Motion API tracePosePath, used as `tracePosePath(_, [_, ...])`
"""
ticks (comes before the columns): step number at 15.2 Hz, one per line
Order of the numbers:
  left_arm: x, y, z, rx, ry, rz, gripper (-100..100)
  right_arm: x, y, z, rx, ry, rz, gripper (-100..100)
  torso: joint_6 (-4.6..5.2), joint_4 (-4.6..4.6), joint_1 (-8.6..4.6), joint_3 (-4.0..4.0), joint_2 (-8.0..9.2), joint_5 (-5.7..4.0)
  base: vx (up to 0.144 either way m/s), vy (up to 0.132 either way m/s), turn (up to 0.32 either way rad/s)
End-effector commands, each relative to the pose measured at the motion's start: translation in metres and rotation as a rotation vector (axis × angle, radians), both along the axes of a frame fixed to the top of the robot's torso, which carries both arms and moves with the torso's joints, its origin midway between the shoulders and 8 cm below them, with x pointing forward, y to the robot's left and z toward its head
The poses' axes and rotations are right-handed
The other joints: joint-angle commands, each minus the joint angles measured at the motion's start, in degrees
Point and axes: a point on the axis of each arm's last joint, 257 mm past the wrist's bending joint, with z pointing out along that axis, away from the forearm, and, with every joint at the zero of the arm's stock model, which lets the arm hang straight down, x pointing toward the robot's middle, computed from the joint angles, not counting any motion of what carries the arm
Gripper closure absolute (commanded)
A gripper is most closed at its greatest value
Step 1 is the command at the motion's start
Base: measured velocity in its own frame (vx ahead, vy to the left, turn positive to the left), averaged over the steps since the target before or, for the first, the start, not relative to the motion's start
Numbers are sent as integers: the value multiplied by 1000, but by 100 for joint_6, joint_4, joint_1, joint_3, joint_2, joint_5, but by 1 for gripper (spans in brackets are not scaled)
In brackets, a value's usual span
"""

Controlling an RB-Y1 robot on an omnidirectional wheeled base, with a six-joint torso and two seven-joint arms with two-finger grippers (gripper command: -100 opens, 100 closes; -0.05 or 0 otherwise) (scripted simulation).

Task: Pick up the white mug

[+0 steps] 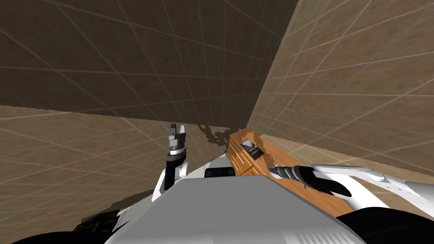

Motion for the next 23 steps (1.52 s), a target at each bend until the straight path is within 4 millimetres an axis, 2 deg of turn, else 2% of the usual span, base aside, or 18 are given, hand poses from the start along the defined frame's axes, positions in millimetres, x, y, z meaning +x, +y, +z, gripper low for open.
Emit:
tracePosePath(1, [0, 0, 0, 0, 0, 0, 0, -18, -7, -1, -18, 46, -10, -100, 0, 0, 0, 0, 0, 0, 52, -11, 145])
tracePosePath(4, [0, 0, 0, 0, 0, 0, 0, -18, -7, -1, -18, 46, -10, -100, 2, 0, 1, 1, 3, 0, 26, -6, 35])
tracePosePath(5, [0, 0, 0, 0, 0, 0, 0, -33, -12, -3, -29, 81, -19, -100, 3, 2, 3, 4, 8, 0, 20, -2, 103])
tracePosePath(6, [0, 0, 0, 0, 0, 0, 0, -24, -8, -2, -24, 57, -3, -100, 0, 2, 4, 5, 9, 1, 17, -6, 65])
tracePosePath(7, [0, 0, 0, 0, 0, 0, 0, -32, -13, -9, -23, 59, -22, -100, 2, 2, 4, 6, 10, 0, 13, 5, 87])
tracePosePath(11, [0, 0, 0, 0, 0, 0, 0, -36, -16, -14, -22, 57, -29, -100, 3, 4, 8, 8, 14, 1, 12, 11, 57])
tracePosePath(14, [0, 0, 0, 0, 0, 0, 0, -48, -22, -26, -21, 56, -49, -100, 2, 4, 8, 10, 16, 0, 10, 11, 90])
tracePosePath(16, [0, 0, 0, 0, 0, 0, 0, -46, -22, -25, -20, 56, -47, -100, 3, 4, 8, 9, 16, 1, 9, 6, 18])
tracePosePath(17, [0, 0, 0, 0, 0, 0, 0, -46, -22, -25, -21, 56, -46, 100, 3, 4, 7, 10, 17, 1, 0, 0, 0])
tracePosePath(21, [0, 0, 0, 0, 0, 0, 0, -47, -22, -26, -20, 57, -48, 100, 0, 5, 7, 11, 19, 0, 0, 0, 0])
tracePosePath(23, [0, 0, 0, 0, 0, 0, 0, -38, -17, -16, -22, 57, -33, 100, 0, 5, 7, 12, 21, 2, -10, -7, -80])
